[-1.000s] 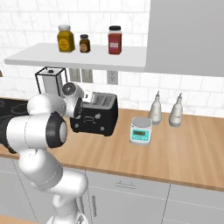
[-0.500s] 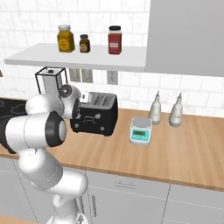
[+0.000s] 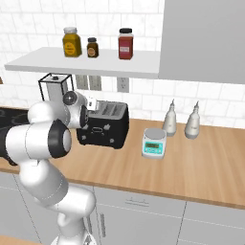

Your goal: Start the toaster. Once the lever pops up, take the bread to the plate on the dining counter.

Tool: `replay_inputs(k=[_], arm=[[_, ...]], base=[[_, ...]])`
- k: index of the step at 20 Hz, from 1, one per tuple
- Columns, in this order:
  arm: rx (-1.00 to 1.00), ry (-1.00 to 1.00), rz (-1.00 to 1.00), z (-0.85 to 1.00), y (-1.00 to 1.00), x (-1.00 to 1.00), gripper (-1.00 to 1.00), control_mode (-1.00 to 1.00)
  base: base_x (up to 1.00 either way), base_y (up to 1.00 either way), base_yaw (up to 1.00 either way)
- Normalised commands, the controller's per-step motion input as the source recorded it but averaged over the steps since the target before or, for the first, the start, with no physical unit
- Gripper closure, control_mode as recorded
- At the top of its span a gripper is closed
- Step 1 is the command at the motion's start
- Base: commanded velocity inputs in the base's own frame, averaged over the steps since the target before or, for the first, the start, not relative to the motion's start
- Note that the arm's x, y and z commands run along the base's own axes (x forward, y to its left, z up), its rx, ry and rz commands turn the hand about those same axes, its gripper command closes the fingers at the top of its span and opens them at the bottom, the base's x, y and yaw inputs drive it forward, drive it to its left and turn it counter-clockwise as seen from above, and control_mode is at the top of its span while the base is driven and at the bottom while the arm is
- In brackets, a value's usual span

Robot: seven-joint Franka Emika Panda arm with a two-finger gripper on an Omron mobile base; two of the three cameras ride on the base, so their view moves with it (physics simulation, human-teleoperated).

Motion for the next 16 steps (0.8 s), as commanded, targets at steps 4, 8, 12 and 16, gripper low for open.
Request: replay_inputs(k=[4, 8, 12, 16], arm=[[0.0, 0.0, 0.0, -0.01, 0.0, 0.0, 1.0, -1.0], [0.0, 0.0, 0.0, 0.0, 0.0, 0.0, 1.0, -1.0], [0.0, 0.0, 0.0, 0.0, 0.0, 0.0, 1.0, -1.0], [0.0, 0.0, 0.0, 0.0, 0.0, -0.01, 1.0, -1.0]], base=[[0.0, 0.0, 0.0], [0.0, 0.0, 0.0], [0.0, 0.0, 0.0], [0.0, 0.0, 0.0]])
